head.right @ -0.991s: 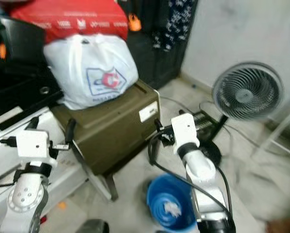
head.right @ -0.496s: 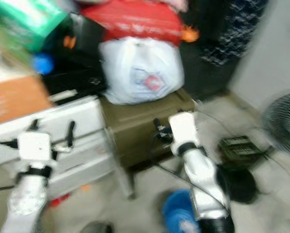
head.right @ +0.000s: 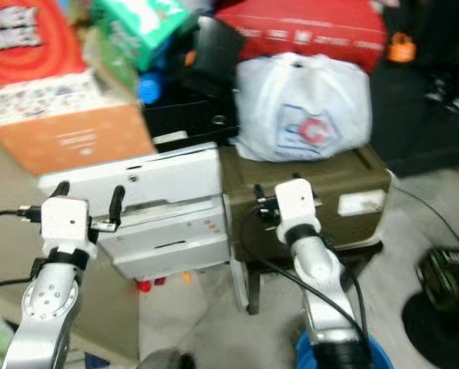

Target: Clean up the room

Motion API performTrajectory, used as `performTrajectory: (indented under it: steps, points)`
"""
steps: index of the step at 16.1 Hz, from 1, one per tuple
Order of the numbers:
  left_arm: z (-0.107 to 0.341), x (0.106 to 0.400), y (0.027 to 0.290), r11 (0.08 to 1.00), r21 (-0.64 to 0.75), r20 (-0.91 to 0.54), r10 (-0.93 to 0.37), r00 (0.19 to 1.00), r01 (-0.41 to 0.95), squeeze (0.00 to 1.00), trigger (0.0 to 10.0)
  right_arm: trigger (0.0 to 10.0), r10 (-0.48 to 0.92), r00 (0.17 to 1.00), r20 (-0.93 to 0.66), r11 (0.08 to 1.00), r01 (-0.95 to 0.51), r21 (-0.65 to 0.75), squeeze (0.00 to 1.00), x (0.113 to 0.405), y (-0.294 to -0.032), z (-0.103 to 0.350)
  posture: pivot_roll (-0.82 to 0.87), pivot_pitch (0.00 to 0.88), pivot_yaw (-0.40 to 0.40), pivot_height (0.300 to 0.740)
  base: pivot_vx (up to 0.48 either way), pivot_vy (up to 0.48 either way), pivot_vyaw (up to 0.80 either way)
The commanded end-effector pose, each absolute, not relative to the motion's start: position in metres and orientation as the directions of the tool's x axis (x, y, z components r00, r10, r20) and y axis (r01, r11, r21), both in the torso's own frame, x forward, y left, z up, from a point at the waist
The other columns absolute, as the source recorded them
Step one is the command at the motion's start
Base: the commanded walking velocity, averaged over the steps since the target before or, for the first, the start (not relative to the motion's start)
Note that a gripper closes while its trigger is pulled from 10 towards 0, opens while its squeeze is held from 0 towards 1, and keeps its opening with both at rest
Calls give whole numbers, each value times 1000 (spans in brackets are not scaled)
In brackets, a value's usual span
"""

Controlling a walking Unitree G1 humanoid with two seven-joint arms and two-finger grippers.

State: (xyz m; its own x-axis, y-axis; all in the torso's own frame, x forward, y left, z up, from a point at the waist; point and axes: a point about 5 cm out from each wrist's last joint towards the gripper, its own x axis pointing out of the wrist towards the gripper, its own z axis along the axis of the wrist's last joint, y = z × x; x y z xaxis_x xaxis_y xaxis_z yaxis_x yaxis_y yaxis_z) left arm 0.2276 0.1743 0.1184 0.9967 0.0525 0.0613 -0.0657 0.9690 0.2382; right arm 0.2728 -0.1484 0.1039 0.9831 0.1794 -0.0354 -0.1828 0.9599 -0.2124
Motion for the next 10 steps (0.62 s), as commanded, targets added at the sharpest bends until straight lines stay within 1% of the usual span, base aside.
performTrajectory:
  steps: [1,4,6,8,10]
  points:
    - [114,215,183,965,238,37,101,994,-107,0,10000,10000,207,977,-45,958,-212,-195,0,270,-140,102,-26,0,33,740,0,0,800]
    - [106,199,177,962,251,6,107,994,-105,0,10000,10000,125,989,-81,982,-135,-135,0,271,-153,98,-14,0,14,740,0,0,800]
    - [108,198,183,953,257,9,162,987,-159,0,10000,10000,143,986,-81,977,-153,-147,0,268,-154,97,-7,0,-5,740,0,0,800]
    - [109,199,184,955,259,16,146,989,-145,0,10000,10000,163,983,-86,971,-175,-162,0,267,-154,98,-15,0,-9,740,0,0,800]
    - [110,199,184,953,270,15,136,991,-135,0,10000,10000,169,981,-94,964,-184,-191,0,263,-161,97,-23,0,-12,740,0,0,800]
